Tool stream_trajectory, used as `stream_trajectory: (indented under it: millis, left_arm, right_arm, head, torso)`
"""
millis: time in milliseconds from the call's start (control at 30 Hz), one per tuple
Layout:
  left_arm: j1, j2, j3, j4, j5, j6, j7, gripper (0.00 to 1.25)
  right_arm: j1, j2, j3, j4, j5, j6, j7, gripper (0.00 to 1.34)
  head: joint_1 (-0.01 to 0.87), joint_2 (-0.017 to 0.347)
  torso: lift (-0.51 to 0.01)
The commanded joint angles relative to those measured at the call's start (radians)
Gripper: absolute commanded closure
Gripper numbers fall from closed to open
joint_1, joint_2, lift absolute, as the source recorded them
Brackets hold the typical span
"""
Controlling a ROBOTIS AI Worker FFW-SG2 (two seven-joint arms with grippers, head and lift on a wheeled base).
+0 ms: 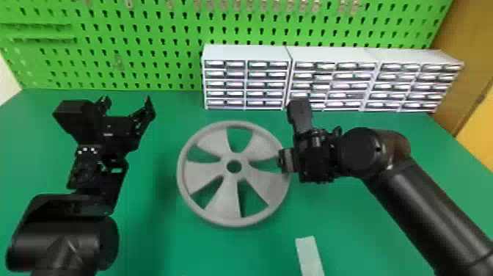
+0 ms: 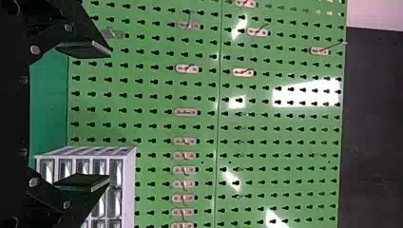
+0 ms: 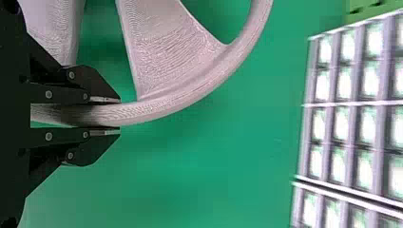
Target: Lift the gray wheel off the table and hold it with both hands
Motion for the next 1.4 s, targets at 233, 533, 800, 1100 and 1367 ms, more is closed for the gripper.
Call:
stream_trajectory:
  millis: [233, 533, 800, 1100, 1367]
  left_arm:
    - [0.002, -0.001, -0.001, -0.002, 0.002, 0.000, 0.000, 0.33]
    - [0.005, 0.000, 0.001, -0.006, 0.006, 0.000, 0.003, 0.33]
    - [0.005, 0.000, 0.001, -0.009, 0.006, 0.000, 0.006, 0.33]
    - [0.005, -0.001, -0.004, -0.009, 0.008, 0.000, 0.009, 0.33]
    - [0.005, -0.001, -0.012, -0.009, 0.012, 0.000, 0.014, 0.33]
  right_arm:
    - [0.073, 0.062, -0.086, -0.112, 0.190, -0.122, 0.016, 1.07]
    - [0.139, 0.108, -0.112, -0.152, 0.315, -0.278, 0.047, 1.07]
    - [0.174, 0.116, -0.085, -0.155, 0.457, -0.441, 0.102, 1.08]
    - [0.196, 0.113, -0.069, -0.135, 0.600, -0.625, 0.185, 1.09]
    - [0.220, 0.131, -0.058, -0.072, 0.678, -0.846, 0.231, 1.09]
  head:
    - [0.711, 0.015]
    - [0.711, 0.015]
    - [0.711, 0.015]
    - [0.711, 0.015]
    - [0.711, 0.015]
  torso:
    - [-0.098]
    - [-0.098]
    - [-0.098]
    - [-0.098]
    - [-0.098]
